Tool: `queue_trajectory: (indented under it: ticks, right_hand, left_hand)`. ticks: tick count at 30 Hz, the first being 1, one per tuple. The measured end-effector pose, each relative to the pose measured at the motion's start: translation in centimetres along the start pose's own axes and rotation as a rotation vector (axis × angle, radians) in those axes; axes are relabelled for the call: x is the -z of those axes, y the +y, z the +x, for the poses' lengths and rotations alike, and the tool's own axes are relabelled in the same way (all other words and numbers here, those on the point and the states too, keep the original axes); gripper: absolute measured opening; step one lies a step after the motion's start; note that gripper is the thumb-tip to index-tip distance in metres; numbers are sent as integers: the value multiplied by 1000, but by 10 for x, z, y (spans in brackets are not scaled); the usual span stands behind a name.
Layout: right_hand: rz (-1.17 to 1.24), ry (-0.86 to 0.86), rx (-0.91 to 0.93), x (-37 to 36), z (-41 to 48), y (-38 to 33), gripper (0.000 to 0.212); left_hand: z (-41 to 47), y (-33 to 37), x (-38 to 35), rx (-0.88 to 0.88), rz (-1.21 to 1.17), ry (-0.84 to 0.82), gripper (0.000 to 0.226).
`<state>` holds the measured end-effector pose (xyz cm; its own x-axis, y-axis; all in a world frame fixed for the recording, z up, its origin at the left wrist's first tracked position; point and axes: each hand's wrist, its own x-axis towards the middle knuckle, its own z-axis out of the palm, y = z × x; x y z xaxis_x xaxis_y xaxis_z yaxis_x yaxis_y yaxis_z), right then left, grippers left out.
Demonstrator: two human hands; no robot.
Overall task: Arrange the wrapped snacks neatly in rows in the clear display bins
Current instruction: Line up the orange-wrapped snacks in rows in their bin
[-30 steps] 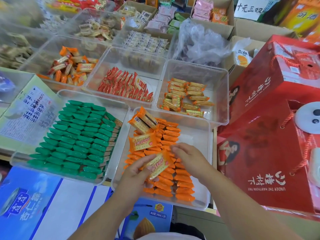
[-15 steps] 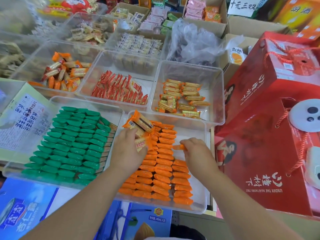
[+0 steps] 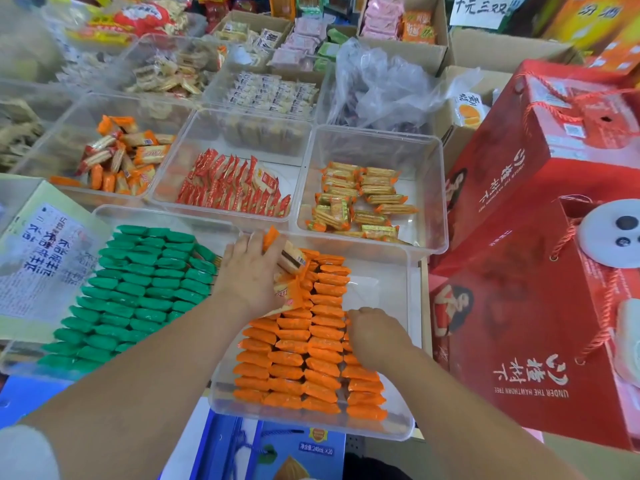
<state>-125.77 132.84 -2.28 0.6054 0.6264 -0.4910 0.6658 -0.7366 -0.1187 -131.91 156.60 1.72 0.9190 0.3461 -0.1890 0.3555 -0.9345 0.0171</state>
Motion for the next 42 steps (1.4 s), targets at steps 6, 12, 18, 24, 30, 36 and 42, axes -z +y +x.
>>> queue_trajectory:
  ticks: [6, 12, 18, 24, 30, 36, 42]
  right_hand:
    - [207, 301, -63, 33, 8, -3, 19]
    - [613, 437, 134, 68, 30, -29, 49]
    - [325, 131, 239, 57, 52, -44, 71]
    - [-28, 327, 191, 42, 48, -43, 55]
    - [385, 506, 179, 54, 24, -28, 31]
    - [623, 632, 30, 54, -7, 15, 30]
    - [335, 239, -100, 36, 0, 19, 18]
  left_hand:
    - [-2, -6, -3, -25, -24, 51, 124]
    - [-17, -2, -7, -41, -220, 64, 96]
    - [-48, 1, -21, -53, -397, 104, 79]
    - [-82, 5, -27, -55, -372, 53, 43]
    - [-123, 9, -24, 219, -872, 173, 22]
    - [-152, 13, -37, 478, -1290, 145, 33]
    - [-167, 16, -44, 464, -1394, 92, 41]
